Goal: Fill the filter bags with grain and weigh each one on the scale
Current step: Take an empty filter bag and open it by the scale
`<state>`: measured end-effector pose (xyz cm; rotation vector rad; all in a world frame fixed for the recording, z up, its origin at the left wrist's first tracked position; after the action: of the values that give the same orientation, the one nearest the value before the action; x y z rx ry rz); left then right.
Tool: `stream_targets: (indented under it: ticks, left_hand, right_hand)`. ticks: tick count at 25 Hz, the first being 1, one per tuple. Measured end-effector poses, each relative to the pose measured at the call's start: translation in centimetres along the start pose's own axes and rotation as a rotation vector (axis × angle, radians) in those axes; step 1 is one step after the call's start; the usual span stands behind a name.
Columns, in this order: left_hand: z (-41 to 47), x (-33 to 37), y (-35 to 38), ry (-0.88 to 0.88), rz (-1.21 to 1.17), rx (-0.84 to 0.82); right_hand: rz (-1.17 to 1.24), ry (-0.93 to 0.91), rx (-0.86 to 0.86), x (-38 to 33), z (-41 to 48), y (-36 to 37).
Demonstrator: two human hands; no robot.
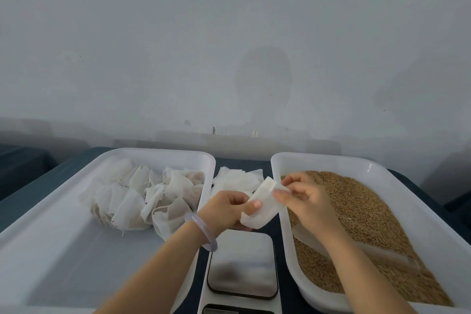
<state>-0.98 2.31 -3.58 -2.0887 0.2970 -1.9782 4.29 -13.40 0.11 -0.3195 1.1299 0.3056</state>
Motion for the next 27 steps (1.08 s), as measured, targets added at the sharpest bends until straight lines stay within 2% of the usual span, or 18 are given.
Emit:
stream_targets:
  ticks: [2, 5, 8, 10, 14, 20, 23, 27]
  left_hand:
    - [-0.2, -0.1, 0.2, -0.043, -0.132, -0.054]
    - [-0.4, -0.4, 0.7, -0.095, -0.127, -0.096]
    - [-0.7, -0.1, 0.9, -0.105, -0.248, -0.139]
    - [-1.2, 0.3, 1.5, -0.103, -0.302, -0.236]
    - [-2.4, 0.6, 2.9, -0.108, -0.121, -0.475]
    - [-3.4, 0.0, 3.9, -0.107, 0.061, -0.685]
    - [-3.2, 1.0, 4.6, -0.020, 0.032, -0.672]
    - [-2.7, 1.8, 4.5, 0.049, 0.064, -0.586]
  right_hand:
    - [0.148, -0.009, 0.001, -0.4, -0.1, -0.2]
    - [0.253, -0.033, -0.121, -1.3, -0.6, 0.9]
    - [0.186, 0.047, -0.257, -1.1, -0.9, 1.7]
    - [0.143, 0.105, -0.317, -0.5, -1.3, 1.7]
    - [0.126, 0.130, -0.442, -0.6, -2.2, 2.4]
    - [0.027, 0.100, -0.399, -1.7, -2.7, 0.6]
    - [-0.010, 0.132, -0.480, -1.7, -3.5, 0.9]
    - [-0.071, 0.087, -0.587, -2.1, -4.6, 2.3]
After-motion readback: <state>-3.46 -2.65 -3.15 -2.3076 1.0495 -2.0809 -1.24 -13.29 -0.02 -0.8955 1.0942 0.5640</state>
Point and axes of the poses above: each hand's wrist, its own z-axis towards the middle knuckle, its own y-axis out of the palm, x = y × z, the point moved 6 cm from there along z, towards the middle knuckle, and after that the axes turned 15 degrees about z, right-handed, at the moved point
